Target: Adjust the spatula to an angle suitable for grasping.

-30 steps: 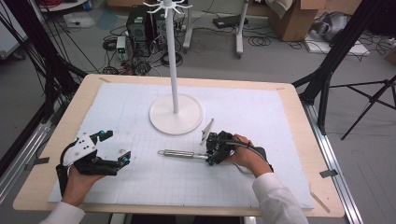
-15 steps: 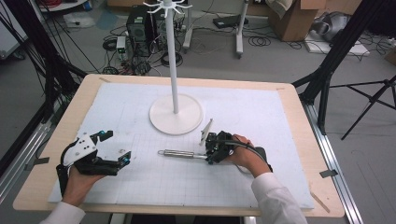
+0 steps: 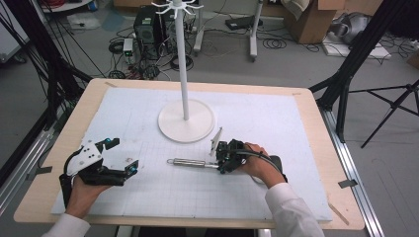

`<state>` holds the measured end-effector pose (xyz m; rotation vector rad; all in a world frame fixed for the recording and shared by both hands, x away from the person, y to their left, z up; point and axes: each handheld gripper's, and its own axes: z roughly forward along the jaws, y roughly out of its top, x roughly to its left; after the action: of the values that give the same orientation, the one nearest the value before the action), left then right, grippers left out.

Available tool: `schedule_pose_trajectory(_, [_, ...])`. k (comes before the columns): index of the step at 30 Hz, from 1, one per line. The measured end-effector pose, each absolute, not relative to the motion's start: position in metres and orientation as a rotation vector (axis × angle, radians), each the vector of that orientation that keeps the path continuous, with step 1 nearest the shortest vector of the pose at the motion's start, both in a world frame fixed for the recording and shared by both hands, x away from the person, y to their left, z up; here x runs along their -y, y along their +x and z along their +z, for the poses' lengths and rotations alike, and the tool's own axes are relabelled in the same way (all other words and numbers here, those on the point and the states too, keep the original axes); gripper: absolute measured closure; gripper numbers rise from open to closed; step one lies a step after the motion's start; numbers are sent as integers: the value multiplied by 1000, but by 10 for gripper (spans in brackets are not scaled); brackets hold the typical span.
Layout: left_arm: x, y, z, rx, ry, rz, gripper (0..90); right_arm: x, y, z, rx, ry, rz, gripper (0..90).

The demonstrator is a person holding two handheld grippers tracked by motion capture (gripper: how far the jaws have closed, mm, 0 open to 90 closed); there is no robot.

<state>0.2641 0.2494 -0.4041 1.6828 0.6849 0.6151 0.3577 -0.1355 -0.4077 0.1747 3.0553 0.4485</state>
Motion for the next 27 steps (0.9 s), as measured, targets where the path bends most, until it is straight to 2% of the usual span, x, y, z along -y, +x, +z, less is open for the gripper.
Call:
schedule_pose_trajectory(11, [-250,264,-404,-685,1680,615,18,138,358,-403,-3046,198,502,748])
schedule_pose_trajectory(27, [-249,262,-394,-668,1681,577,18,146,357,-381,-2968,241,852,748])
